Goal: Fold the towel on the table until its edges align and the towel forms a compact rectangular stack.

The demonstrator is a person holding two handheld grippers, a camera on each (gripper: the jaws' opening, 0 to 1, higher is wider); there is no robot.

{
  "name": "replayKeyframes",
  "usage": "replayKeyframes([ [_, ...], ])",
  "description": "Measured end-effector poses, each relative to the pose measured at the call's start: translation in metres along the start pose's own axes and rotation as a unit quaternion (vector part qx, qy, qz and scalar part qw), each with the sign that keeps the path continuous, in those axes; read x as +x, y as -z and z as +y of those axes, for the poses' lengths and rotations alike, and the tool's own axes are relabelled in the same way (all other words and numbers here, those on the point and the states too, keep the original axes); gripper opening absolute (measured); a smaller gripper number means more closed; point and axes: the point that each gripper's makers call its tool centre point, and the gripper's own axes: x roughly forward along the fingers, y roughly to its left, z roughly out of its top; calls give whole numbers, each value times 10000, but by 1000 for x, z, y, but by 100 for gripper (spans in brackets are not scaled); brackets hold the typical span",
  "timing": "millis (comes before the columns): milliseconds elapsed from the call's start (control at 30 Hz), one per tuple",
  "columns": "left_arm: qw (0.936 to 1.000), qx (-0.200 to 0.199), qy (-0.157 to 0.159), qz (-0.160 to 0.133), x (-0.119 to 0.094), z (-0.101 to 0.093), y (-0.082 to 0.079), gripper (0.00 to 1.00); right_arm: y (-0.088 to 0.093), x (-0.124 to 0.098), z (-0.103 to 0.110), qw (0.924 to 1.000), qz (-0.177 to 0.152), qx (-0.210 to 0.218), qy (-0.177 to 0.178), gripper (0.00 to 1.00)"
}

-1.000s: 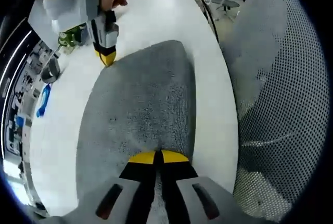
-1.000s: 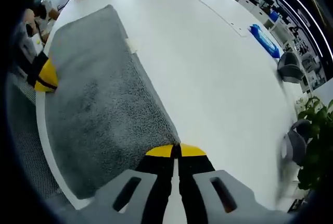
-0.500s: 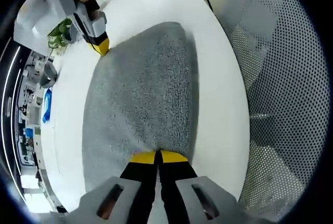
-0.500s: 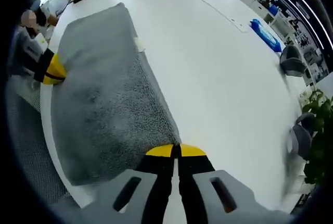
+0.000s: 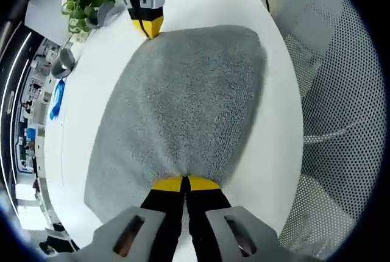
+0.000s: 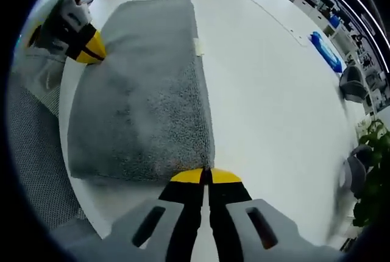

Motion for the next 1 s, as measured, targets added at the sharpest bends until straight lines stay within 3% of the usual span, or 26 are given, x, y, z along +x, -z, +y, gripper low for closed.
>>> replayKeyframes([
  [600, 9995, -300, 69, 93, 5, 22, 19, 1, 7, -7, 35, 9994, -137, 192, -241, 0],
  [1000, 9988, -444, 223, 26, 7, 31, 24, 1, 8, -10, 49, 9993, -249, 220, -174, 0],
])
